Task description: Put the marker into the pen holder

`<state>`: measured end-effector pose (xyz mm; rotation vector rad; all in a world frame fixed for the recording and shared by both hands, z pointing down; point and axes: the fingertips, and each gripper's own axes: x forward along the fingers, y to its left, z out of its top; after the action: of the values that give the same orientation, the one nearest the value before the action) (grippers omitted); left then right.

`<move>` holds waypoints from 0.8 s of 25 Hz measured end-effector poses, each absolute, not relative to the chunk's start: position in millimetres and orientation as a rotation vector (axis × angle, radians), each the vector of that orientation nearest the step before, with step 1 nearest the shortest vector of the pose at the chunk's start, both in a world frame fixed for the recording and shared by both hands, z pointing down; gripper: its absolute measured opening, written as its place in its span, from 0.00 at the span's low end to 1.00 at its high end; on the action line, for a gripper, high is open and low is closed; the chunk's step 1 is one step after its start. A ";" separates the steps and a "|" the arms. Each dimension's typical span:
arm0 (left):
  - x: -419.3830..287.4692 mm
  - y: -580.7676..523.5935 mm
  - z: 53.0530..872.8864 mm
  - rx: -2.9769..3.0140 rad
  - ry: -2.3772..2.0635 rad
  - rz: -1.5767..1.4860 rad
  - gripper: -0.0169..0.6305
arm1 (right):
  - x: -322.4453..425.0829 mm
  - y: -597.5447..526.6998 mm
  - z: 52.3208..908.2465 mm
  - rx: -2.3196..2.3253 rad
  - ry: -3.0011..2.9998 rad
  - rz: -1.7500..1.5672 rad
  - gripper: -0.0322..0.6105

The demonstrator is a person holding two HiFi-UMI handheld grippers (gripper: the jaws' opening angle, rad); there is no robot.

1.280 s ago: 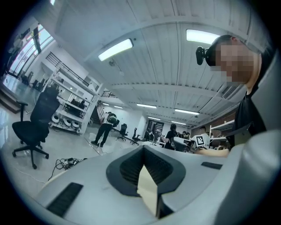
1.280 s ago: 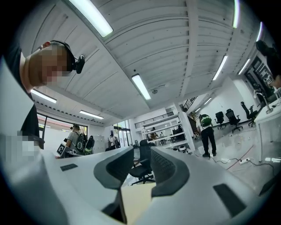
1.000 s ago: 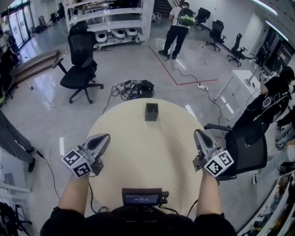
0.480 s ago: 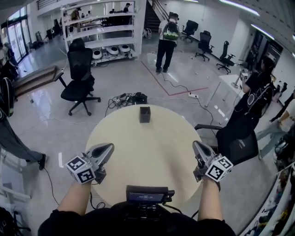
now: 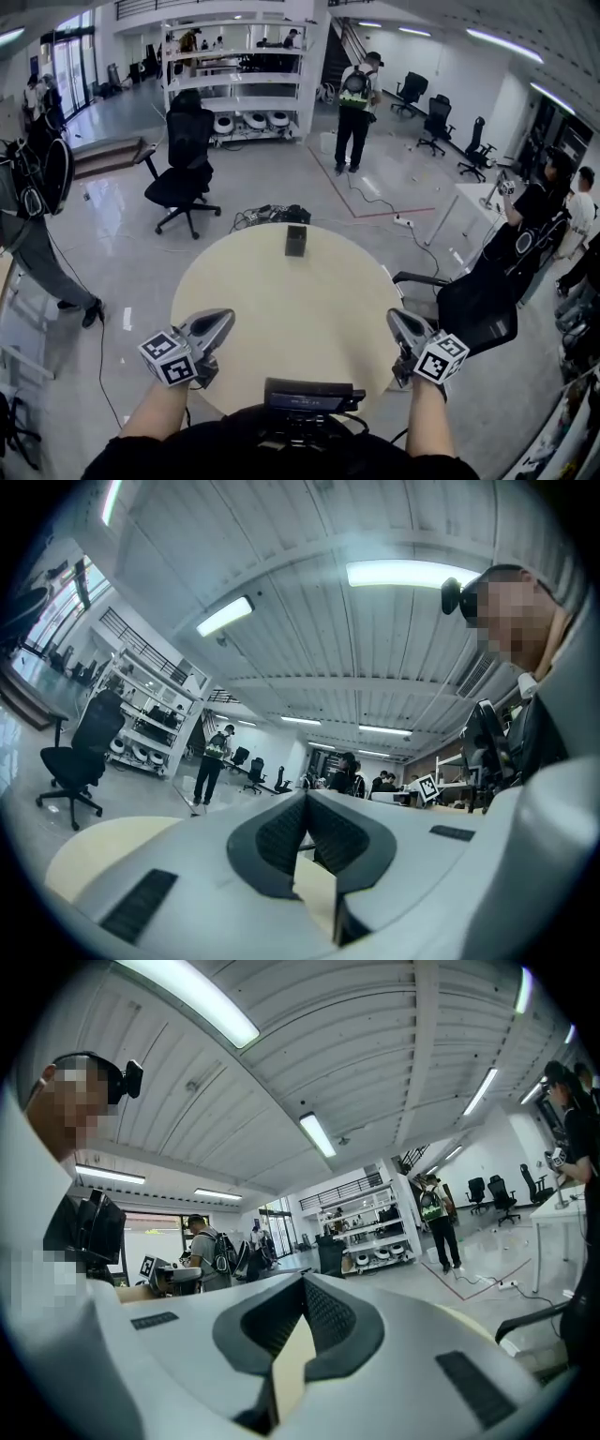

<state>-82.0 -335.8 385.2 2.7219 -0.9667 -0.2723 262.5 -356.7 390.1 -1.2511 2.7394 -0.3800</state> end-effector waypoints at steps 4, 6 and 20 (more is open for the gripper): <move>-92.8 -330.5 381.8 2.724 -0.939 -0.262 0.02 | 258.3 -344.1 384.8 -1.288 2.706 -0.349 0.05; -101.1 -328.4 386.5 2.719 -0.932 -0.258 0.02 | 253.2 -339.1 394.6 -1.314 2.696 -0.356 0.05; -132.0 -336.8 385.8 2.727 -0.909 -0.273 0.02 | 222.5 -345.3 399.6 -1.372 2.708 -0.308 0.05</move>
<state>-132.0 -336.8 385.8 2.7266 -0.9091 -0.2727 222.5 -345.3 399.6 -1.3720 2.7083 -0.3083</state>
